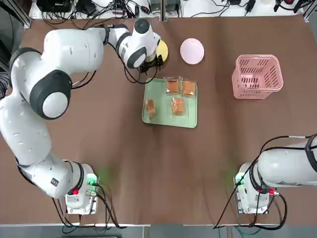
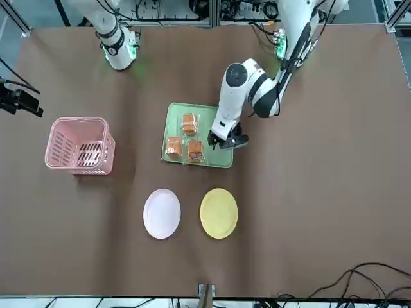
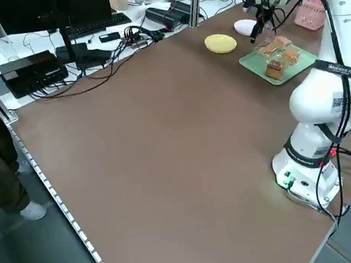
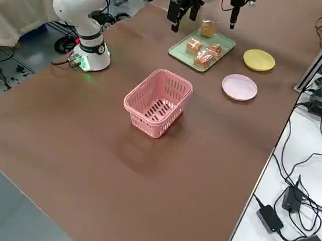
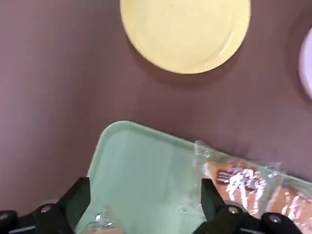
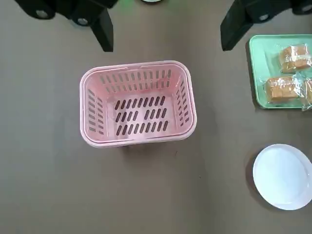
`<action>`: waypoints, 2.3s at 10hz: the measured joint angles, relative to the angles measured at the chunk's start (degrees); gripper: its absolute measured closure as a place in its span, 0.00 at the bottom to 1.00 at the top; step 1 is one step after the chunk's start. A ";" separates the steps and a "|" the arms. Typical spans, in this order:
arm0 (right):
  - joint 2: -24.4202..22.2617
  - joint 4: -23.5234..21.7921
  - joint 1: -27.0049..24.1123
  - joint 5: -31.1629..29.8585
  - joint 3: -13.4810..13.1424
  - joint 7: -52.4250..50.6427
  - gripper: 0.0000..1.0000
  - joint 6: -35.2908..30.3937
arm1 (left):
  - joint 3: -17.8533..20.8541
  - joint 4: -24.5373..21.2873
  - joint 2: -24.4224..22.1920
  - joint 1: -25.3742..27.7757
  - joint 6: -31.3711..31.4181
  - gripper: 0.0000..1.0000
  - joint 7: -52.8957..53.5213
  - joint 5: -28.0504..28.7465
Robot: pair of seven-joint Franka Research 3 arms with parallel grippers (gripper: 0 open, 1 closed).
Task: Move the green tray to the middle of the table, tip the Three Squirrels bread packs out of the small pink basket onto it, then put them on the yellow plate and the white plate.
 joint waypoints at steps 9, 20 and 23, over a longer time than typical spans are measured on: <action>0.00 -0.01 -0.10 0.00 -0.25 0.24 0.03 -0.09 | 6.41 20.43 18.20 -13.01 -3.49 0.00 -5.24 -0.81; 0.00 -0.01 -0.09 0.00 -0.19 0.25 0.03 -0.10 | 7.30 26.40 25.08 -15.70 -3.93 0.01 -5.24 -0.95; 0.00 -0.01 -0.09 0.00 -0.18 0.25 0.03 -0.11 | 7.59 26.79 24.80 -15.35 -4.35 0.29 -4.79 -0.96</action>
